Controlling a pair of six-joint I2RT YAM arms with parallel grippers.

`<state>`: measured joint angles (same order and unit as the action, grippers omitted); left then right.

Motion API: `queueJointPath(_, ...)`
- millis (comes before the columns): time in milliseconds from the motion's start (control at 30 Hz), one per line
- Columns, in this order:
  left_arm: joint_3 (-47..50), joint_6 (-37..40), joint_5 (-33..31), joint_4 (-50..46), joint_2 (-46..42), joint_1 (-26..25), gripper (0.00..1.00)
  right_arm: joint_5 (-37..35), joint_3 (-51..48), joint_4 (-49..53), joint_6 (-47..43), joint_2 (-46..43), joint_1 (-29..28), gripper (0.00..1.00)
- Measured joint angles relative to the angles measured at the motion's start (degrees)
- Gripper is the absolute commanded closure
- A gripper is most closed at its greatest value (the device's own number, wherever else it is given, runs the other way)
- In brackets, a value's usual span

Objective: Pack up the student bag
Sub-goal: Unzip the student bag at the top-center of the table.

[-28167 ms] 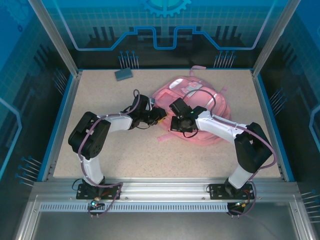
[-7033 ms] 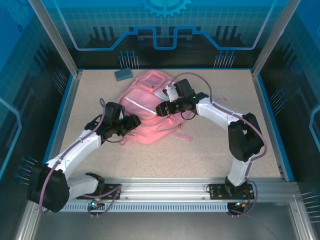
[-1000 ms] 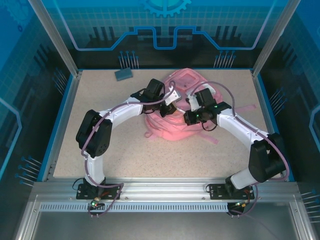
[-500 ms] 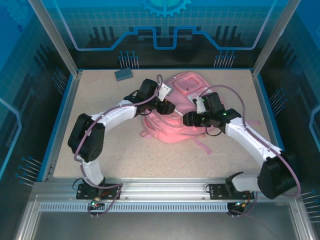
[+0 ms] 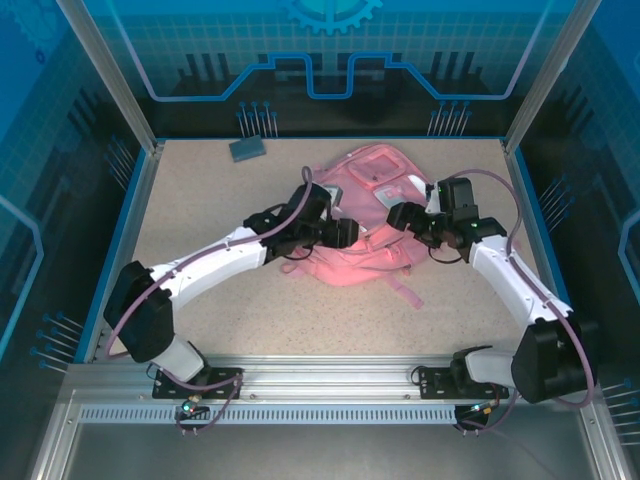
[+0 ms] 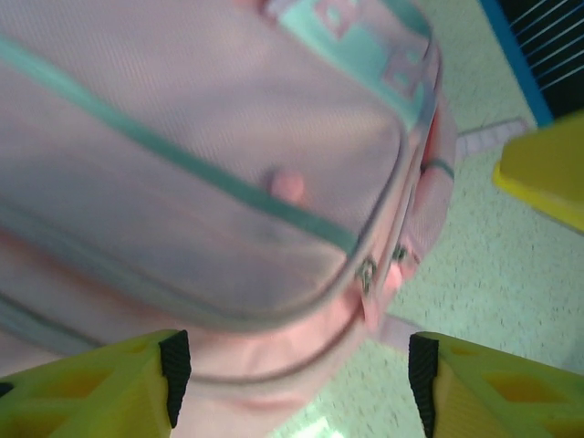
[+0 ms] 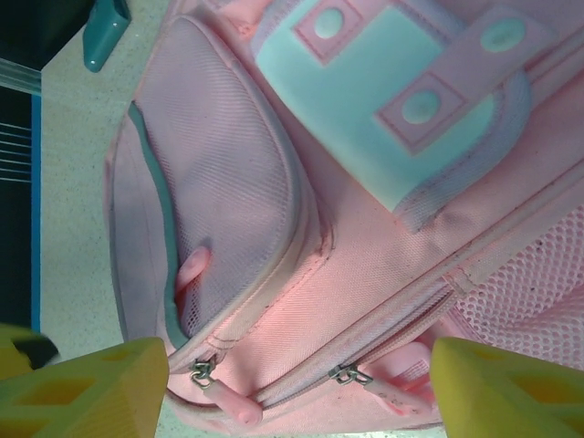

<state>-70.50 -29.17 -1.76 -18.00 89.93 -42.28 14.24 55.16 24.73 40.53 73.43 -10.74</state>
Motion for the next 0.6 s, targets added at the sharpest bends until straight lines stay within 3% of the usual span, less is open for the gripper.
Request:
queueJointPath(233, -1.68, -9.81, -2.91, -1.73, 2.93, -5.35, 0.46, 2.16, 0.00, -1.36, 3.04, 2.86, 1.46, 0.25)
queueJointPath(467, -7.52, -13.42, -3.61, -2.84, 10.95, -7.69, 0.50, 4.79, 0.02, -3.80, 5.49, 7.41, 1.55, 0.30)
queueJointPath(600, -9.79, -14.82, -4.72, -4.09, 13.35, -7.93, 0.58, 6.19, 0.02, -5.01, 6.05, 9.53, 1.55, 0.35)
